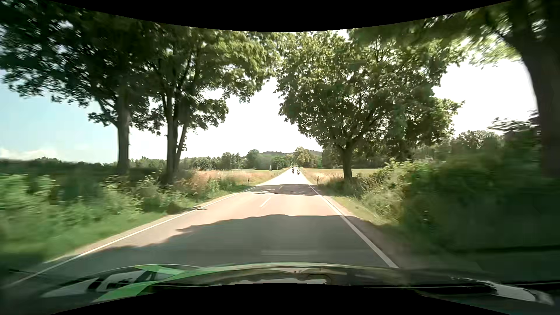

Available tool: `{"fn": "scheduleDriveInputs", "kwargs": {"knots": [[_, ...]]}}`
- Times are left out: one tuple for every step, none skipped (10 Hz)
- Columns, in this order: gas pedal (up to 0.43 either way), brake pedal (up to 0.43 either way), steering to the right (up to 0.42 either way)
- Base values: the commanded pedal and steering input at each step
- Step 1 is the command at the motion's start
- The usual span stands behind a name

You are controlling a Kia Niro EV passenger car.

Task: Follow the waypoints while adhering to traffic rules and regulations

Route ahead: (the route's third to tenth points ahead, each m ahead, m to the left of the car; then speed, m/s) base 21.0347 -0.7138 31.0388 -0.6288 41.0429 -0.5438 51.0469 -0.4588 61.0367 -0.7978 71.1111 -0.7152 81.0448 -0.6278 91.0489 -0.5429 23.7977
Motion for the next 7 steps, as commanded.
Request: {"fn": "scheduleDriveInputs", "kwargs": {"knots": [[0.087,0.0,-0.003],[0.098,0.0,-0.003],[0.118,0.0,-0.003],[0.157,0.0,-0.002],[0.189,0.0,-0.003],[0.209,0.0,-0.003],[0.22,0.0,-0.002]]}}
